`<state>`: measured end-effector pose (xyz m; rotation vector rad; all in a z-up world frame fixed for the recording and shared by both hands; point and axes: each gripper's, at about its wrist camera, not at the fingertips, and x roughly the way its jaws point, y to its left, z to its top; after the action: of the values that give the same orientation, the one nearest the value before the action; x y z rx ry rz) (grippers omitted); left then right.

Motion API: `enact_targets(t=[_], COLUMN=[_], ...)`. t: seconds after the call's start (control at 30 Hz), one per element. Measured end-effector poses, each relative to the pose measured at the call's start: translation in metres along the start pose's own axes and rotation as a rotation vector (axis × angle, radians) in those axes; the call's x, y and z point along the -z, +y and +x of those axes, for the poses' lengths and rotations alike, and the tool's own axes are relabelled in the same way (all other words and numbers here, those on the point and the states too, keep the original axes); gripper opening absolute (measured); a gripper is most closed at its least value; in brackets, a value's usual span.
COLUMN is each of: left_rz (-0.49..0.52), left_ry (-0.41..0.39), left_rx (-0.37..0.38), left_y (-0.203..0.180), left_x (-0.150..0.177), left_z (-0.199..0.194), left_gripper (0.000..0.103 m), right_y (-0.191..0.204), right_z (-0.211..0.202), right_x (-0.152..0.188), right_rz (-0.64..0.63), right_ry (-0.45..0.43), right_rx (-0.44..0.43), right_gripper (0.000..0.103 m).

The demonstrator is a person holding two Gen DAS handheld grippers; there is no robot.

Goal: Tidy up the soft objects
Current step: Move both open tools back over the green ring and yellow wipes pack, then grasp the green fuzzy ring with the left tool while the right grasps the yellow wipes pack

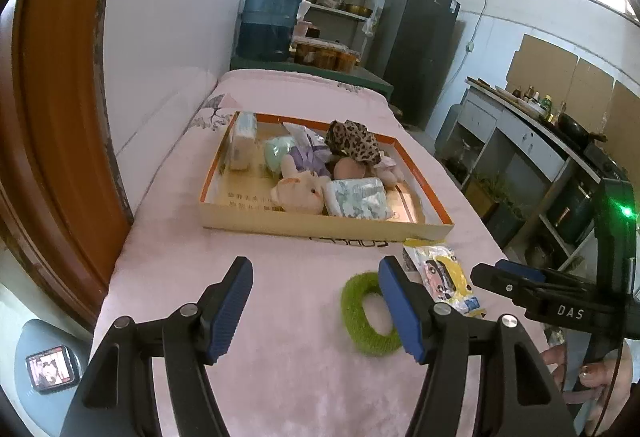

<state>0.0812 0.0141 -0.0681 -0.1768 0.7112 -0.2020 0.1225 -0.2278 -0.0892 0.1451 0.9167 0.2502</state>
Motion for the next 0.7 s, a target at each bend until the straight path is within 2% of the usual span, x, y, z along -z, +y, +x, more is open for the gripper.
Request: enact_targets(t=[0.43, 0.7], left_rz=[-0.008, 0.012], left_ry=[0.061, 0.12], left_rx=[0.008, 0.027], left_y=[0.003, -0.011], left_x=[0.011, 0.019], left_z=[0.023, 0.048], left_gripper=[0.065, 0.065], right_y=[-0.004, -0.009], right_z=[0.021, 0.035], right_x=[0.002, 0.0], right_rz=[0.016, 0.035], right_ry=[0.033, 0.048], right_rx=[0.008, 0.011], right_gripper=[0.074, 0.074])
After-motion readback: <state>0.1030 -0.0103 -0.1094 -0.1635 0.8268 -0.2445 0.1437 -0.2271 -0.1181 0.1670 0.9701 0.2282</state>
